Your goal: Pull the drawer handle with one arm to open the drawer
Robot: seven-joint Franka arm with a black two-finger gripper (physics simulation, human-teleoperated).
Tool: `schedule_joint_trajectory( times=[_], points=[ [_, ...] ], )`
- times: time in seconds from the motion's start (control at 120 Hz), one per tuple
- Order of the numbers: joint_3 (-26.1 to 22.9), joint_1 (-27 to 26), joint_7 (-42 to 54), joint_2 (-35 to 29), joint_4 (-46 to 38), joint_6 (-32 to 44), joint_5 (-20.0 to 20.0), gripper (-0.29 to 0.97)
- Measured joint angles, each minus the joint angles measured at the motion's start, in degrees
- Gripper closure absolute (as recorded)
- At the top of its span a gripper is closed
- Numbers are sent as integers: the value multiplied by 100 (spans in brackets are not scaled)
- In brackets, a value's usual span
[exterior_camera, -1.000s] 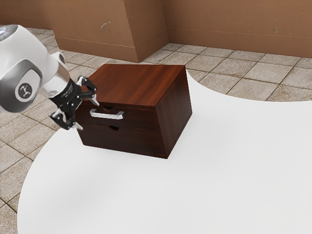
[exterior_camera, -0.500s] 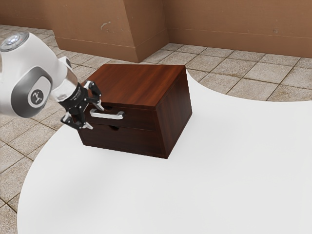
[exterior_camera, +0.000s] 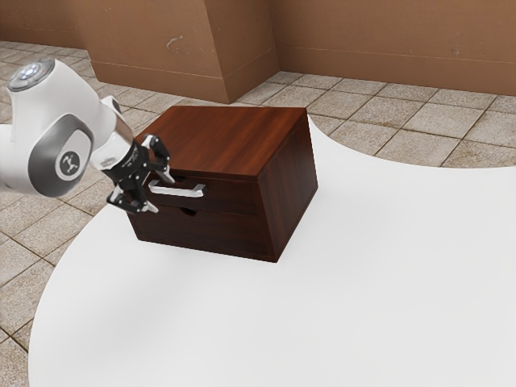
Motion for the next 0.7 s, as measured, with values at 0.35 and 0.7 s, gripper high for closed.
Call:
schedule_joint_trajectory(
  times=[0.35, 0.7],
  points=[
    [7, -2, -26, 195, 49, 153, -76, 28],
    [13, -8, -36, 277, 18, 240, -113, 29]
  ],
)
